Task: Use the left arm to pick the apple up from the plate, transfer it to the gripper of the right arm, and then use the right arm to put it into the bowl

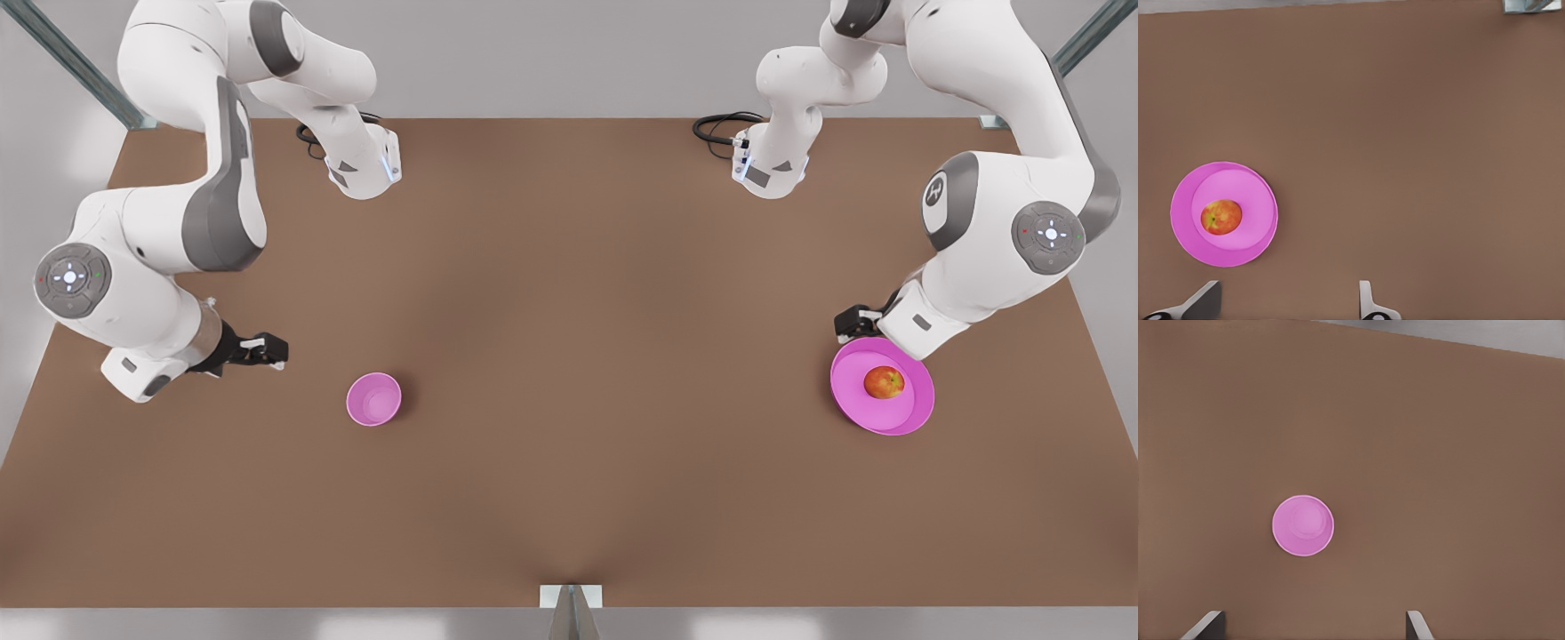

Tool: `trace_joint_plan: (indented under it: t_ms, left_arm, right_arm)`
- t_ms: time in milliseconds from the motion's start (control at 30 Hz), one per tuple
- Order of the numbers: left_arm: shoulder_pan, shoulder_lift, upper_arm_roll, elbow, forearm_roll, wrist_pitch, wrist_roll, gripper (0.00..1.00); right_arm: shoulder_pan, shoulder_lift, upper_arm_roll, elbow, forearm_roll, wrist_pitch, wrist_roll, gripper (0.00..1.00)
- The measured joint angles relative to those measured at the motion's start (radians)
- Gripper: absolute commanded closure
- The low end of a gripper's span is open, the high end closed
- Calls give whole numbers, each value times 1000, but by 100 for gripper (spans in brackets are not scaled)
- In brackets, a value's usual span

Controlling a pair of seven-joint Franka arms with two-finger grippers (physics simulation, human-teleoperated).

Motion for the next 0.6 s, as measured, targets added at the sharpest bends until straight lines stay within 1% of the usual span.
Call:
trace_joint_plan:
  t_ms: [100, 167, 300, 433, 600]
  left_arm:
    - [9, 15, 15, -3, 1, 7, 1, 0]
    - [76, 63, 25, -18, 0, 22, 1, 0]
    - [187, 88, 30, -213, -21, 144, 13, 0]
    - [196, 92, 54, -399, -38, 314, 31, 0]
    - [255, 139, 69, -460, -39, 462, 66, 0]
  right_arm:
    - [1, -2, 1, 0, 0, 7, 18, 0]
    - [2, -3, 7, 0, 1, 9, 28, 0]
    - [1, -6, 10, 0, 4, 12, 46, 0]
    - [2, -6, 10, 0, 4, 12, 60, 0]
    - [2, -7, 10, 0, 4, 12, 72, 0]
